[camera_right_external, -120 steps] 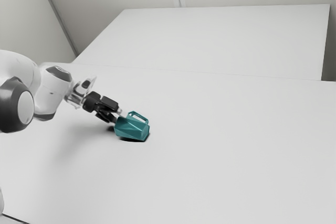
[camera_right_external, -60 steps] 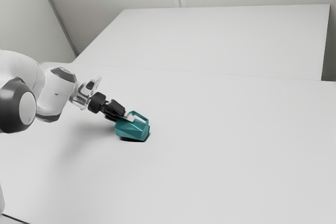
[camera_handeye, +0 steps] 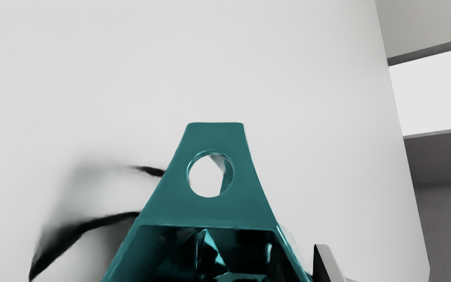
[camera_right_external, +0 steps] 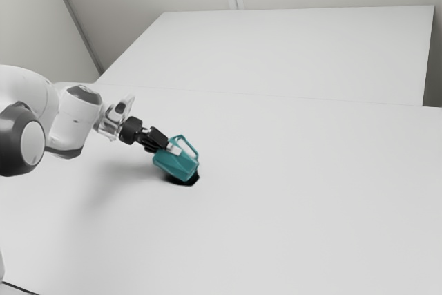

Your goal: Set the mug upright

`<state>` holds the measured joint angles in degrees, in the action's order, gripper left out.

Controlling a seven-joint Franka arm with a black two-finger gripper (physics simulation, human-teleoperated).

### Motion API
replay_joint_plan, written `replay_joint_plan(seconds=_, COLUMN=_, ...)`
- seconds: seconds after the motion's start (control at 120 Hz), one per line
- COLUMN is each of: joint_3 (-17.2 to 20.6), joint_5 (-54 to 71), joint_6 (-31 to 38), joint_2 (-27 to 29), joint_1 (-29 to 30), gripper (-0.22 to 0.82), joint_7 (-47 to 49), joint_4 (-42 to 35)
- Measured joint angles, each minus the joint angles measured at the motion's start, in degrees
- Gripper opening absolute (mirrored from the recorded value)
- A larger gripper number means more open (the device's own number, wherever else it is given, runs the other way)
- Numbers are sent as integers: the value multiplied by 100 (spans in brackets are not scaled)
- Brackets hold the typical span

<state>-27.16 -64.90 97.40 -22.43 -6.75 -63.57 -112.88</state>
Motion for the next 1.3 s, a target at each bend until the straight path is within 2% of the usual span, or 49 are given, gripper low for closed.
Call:
replay_joint_plan(seconds=0.167, joint_3=-4, joint_5=-117, joint_6=-93, joint_2=164, joint_1=-80, gripper=-16, joint_7=10, joint_4=-15)
replay_joint_plan(seconds=0.383, joint_3=-20, joint_5=28, joint_6=-20, joint_2=891, joint_1=-406, gripper=-17, joint_7=236, joint_4=-103)
replay_joint_plan(seconds=0.55, joint_3=21, joint_5=1088, joint_6=503, joint_2=1513, joint_1=-790, gripper=-17, joint_7=671, joint_4=-305)
replay_joint_plan(seconds=0.683, joint_3=403, joint_5=2251, joint_6=1034, joint_2=1712, joint_1=-899, gripper=-18, joint_7=1141, joint_4=-300)
replay_joint_plan(seconds=0.975, joint_3=816, joint_5=3921, joint_6=1878, joint_2=1738, joint_1=-892, gripper=-17, joint_7=2074, joint_4=-283)
replay_joint_plan(seconds=1.3, joint_3=970, joint_5=4932, joint_6=2456, joint_2=1655, joint_1=-945, gripper=-17, joint_7=2858, joint_4=-315)
